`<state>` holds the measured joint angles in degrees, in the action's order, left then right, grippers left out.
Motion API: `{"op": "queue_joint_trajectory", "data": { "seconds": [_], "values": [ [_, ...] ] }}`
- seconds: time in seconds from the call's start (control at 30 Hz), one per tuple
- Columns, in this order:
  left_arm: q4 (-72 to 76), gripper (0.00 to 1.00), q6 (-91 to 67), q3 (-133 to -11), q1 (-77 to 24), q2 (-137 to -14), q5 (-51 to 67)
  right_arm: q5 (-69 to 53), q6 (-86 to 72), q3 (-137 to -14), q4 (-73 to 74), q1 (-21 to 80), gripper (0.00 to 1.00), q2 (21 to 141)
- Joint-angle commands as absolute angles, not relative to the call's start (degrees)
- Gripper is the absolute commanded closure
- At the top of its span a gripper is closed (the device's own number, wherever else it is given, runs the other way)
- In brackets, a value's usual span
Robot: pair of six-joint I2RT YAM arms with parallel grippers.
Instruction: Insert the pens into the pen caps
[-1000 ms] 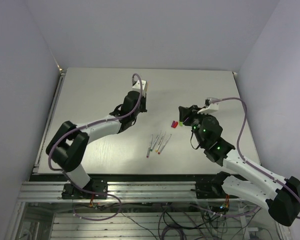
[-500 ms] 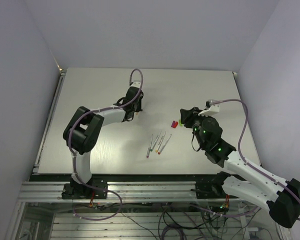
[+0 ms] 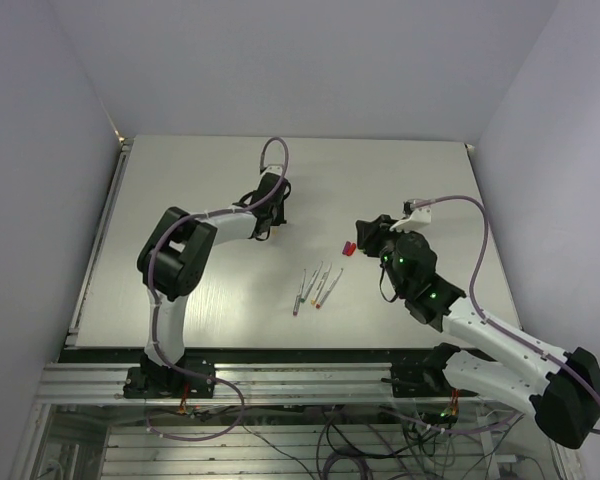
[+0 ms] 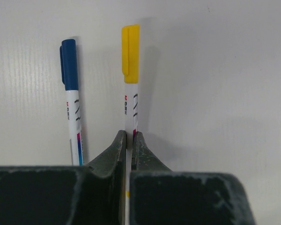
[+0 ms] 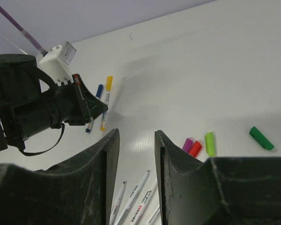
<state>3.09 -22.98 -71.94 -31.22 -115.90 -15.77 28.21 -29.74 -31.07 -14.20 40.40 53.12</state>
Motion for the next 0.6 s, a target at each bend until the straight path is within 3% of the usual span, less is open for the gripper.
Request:
{"op": "queue_joint_trajectory", "data": {
  "seconds": [0.0, 0.57],
  "values": [
    [-0.2, 0.93, -25.07, -74.71, -30.63, -117.74, -19.03, 27.95, -30.16, -30.93, -15.86, 40.48, 0.65, 54.0],
    [-3.86, 0.91, -23.5, -78.74, -30.04, -120.69, -22.72, 27.55, -29.84, -30.41, -17.75, 40.49, 0.65, 55.7]
  ]
}}
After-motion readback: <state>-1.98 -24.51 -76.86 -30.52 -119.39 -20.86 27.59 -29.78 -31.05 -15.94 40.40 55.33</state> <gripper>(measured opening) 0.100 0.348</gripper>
